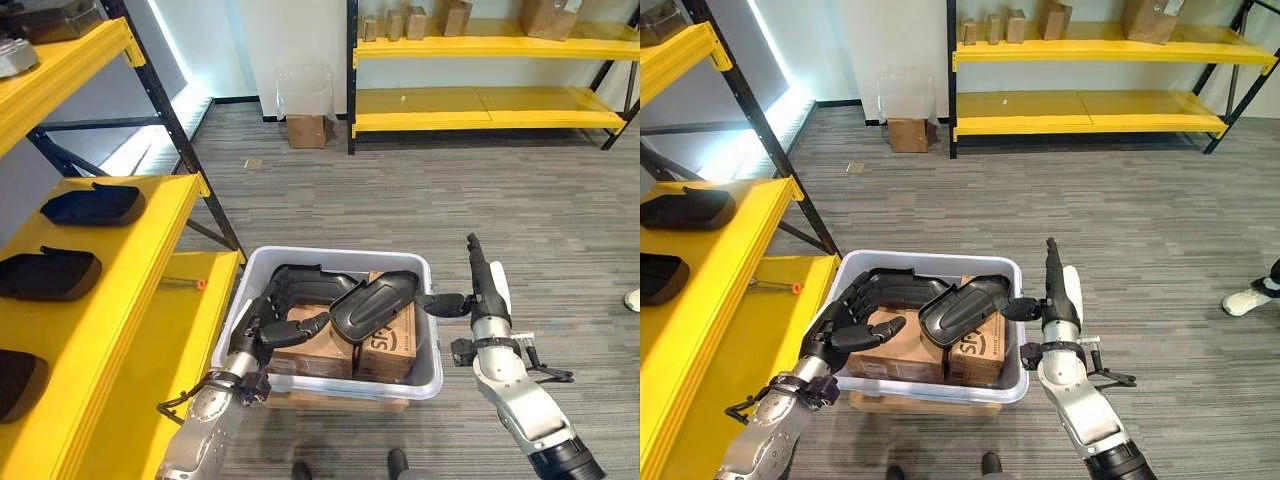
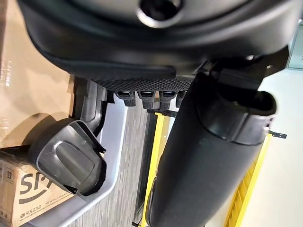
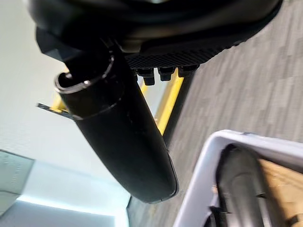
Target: Move parts from the plastic box to the shelf.
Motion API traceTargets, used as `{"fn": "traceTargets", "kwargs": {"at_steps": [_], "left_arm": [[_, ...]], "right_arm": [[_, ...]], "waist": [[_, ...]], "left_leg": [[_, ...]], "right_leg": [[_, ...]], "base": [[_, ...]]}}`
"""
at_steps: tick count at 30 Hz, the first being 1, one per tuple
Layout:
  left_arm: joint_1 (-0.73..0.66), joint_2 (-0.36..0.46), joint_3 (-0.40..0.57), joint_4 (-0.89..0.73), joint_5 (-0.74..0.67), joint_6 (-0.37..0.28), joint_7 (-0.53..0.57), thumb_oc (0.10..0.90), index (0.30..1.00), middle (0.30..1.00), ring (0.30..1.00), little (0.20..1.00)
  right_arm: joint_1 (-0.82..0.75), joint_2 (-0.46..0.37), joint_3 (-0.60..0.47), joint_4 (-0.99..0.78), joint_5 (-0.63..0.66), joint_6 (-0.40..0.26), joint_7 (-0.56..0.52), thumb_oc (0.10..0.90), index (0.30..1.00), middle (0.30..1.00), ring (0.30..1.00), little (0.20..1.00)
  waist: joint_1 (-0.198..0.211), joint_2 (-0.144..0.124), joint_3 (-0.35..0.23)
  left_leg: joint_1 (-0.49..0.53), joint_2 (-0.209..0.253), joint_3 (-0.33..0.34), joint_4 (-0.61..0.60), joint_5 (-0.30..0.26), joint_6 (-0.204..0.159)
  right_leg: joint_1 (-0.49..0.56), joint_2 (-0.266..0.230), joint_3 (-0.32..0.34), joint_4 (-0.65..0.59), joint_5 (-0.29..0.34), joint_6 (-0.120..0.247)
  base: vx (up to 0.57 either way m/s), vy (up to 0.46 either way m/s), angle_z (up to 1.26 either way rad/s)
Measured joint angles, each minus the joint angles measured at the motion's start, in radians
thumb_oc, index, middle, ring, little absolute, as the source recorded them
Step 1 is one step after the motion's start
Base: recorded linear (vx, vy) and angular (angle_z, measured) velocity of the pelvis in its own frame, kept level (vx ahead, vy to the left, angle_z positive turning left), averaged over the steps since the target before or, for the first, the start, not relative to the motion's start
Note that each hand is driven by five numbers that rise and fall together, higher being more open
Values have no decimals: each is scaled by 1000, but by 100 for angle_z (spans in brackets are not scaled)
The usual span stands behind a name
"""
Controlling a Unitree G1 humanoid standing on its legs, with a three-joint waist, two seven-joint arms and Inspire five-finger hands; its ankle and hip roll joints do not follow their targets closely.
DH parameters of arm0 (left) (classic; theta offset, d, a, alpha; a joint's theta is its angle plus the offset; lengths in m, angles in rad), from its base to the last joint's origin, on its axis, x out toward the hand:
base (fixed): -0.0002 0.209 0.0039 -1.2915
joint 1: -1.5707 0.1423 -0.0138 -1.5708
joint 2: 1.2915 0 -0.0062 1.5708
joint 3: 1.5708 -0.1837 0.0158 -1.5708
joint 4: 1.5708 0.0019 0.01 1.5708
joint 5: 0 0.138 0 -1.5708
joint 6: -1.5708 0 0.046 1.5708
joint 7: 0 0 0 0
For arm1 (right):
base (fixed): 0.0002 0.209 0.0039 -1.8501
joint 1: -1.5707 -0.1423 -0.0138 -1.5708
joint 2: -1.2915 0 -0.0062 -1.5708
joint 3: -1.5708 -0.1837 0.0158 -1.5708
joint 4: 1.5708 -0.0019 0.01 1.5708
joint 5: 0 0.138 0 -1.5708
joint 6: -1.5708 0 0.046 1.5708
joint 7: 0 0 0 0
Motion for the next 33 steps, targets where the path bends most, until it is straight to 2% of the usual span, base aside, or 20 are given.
{"fn": "traceTargets", "kwargs": {"at_steps": [3, 5, 6, 7, 9, 11, 12, 13, 16, 19, 21, 22, 25, 27, 29, 30, 31, 33], "left_arm": [[5, 12, 2, -1, 0, 6, 2, 900, 1000, 1000, 1000, 1000], [36, 13, 22, -9, 0, 6, 16, 900, 1000, 1000, 1000, 1000], [47, 19, 31, -10, 1, 8, 23, 900, 1000, 1000, 1000, 1000], [57, 28, 32, -8, 0, 9, 35, 900, 1000, 1000, 1000, 1000], [90, 32, 36, -9, 0, 9, 44, 900, 1000, 1000, 1000, 1000], [83, 36, 31, -2, 0, 12, 40, 900, 1000, 1000, 1000, 1000], [69, 36, 24, 5, 0, 12, 37, 900, 1000, 1000, 1000, 1000], [52, 36, 11, 8, 0, 12, 34, 900, 1000, 1000, 1000, 1000], [19, 35, 4, 9, 1, 12, 16, 900, 1000, 1000, 1000, 1000], [-29, 32, -3, 26, 1, 12, -3, 900, 1000, 1000, 1000, 1000], [-52, 28, -7, 29, 1, 11, -5, 900, 1000, 1000, 1000, 1000], [-84, 24, -12, 34, 1, 10, -4, 900, 1000, 1000, 1000, 1000], [-84, -3, -14, 34, 1, 7, -3, 900, 1000, 1000, 1000, 1000], [-81, -6, -22, 34, 0, 7, -4, 900, 1000, 1000, 1000, 1000], [-86, -3, -30, 37, 0, 6, -4, 900, 1000, 1000, 1000, 1000], [-88, -3, -35, 44, -1, 0, -3, 900, 1000, 1000, 1000, 1000], [-107, -3, -52, 79, -2, -6, -1, 900, 1000, 1000, 1000, 1000], [-144, -6, -85, 133, -4, -14, -5, 900, 1000, 1000, 1000, 1000]], "right_arm": [[-7, 31, 4, 0, 0, 2, 3, 900, 1000, 1000, 1000, 1000], [-40, 56, 25, 3, 0, 9, 19, 900, 1000, 1000, 1000, 1000], [-56, 57, 40, 3, 0, 9, 30, 900, 1000, 1000, 1000, 1000], [-65, 62, 44, 3, 0, 12, 44, 900, 1000, 1000, 1000, 1000], [-84, 64, 59, 0, -1, 20, 50, 900, 1000, 1000, 1000, 1000], [-72, 43, 61, 0, -1, 20, 50, 900, 1000, 1000, 1000, 1000], [-60, 23, 60, 1, 0, 20, 48, 900, 1000, 1000, 1000, 1000], [-52, -4, 58, 6, 0, 19, 46, 900, 1000, 1000, 1000, 1000], [-53, -15, 37, 34, 0, -10, 45, 900, 1000, 1000, 1000, 1000], [-52, -15, 38, 46, -1, -12, 45, 900, 1000, 1000, 1000, 1000], [-49, -15, 38, 48, -2, -15, 45, 900, 1000, 1000, 1000, 1000], [-46, -9, 38, 55, -20, -22, 44, 900, 1000, 1000, 1000, 1000], [-53, 2, 41, 86, -30, -36, 44, 900, 1000, 1000, 1000, 1000], [-54, 2, 33, 86, -46, -37, 44, 900, 1000, 1000, 1000, 1000], [-55, 0, 20, 86, -66, -37, 47, 900, 1000, 1000, 1000, 1000], [-55, -6, 17, 86, -72, -36, 51, 900, 1000, 1000, 1000, 1000], [-55, -18, -1, 86, -77, -28, 64, 900, 1000, 1000, 1000, 1000], [-55, -39, -19, 86, -78, -20, 68, 900, 1000, 1000, 1000, 1000]], "waist": [[8, -17, -1], [34, -13, 0], [55, -23, 0], [59, -44, -1], [60, -45, 1], [40, -44, 3], [26, -42, 4], [31, -39, 0], [40, 12, 9], [29, 65, 24], [25, 80, 35], [29, 68, 47], [30, 67, 51], [7, 63, 58], [-15, 65, 59], [-21, 59, 64], [-25, 46, 78], [-40, 36, 84]], "left_leg": [[-2, -15, 29, 0, -3, 8], [1, 17, 106, -1, -8, 11], [11, 22, 160, -1, -15, 14], [26, 9, 201, 1, -26, 21], [34, 18, 234, 0, -44, 5], [25, 26, 199, 0, -41, -1], [20, 24, 167, 0, -37, -3], [12, 21, 152, 4, -25, 1], [-14, 29, 134, 5, -12, -3], [-26, 29, 120, 17, -12, -3], [-32, 30, 116, 51, -12, -2], [-87, 27, 111, 170, -15, 0], [-126, 41, 68, 301, -19, -5], [-125, 63, 38, 297, -40, -8], [-105, 92, 1, 201, -36, -32], [-93, 122, -21, 145, -19, -59], [-94, 205, -41, 113, 15, -99], [-144, 282, -64, 136, 53, -125]], "right_leg": [[-28, -9, -3, 11, 14, 11], [-89, 13, -116, 42, 70, 13], [-107, 7, -195, 38, 78, 9], [-107, -2, -291, 35, 59, -41], [-145, -26, -353, 117, 22, -38], [-162, 4, -281, 162, -25, -36], [-159, 18, -244, 161, -24, -44], [-158, 26, -241, 148, -19, -53], [-156, 42, -245, 102, 8, -75], [-149, 41, -254, 84, 11, -74], [-137, 36, -256, 79, 7, -71], [-132, 9, -256, 85, -2, -72], [-112, -7, -237, 88, -11, -84], [-105, -3, -230, 89, -23, -98], [-105, -2, -217, 87, -30, -110], [-105, -2, -201, 88, -35, -106], [-108, -5, -174, 102, -41, -112], [-114, -35, -162, 107, -44, -113]], "base": [[-22, 81, -23], [-37, 40, -109], [-40, 26, -140], [-18, 2, -122], [28, -42, -69], [0, -59, 21], [-36, -78, 60], [-36, -88, 37], [-36, -119, 8], [-26, -85, 8], [-29, -78, 7], [-3, -16, 9], [41, 122, -11], [100, 319, -16], [98, 343, -16], [92, 454, -48], [54, 313, -55], [56, 369, -33]]}}
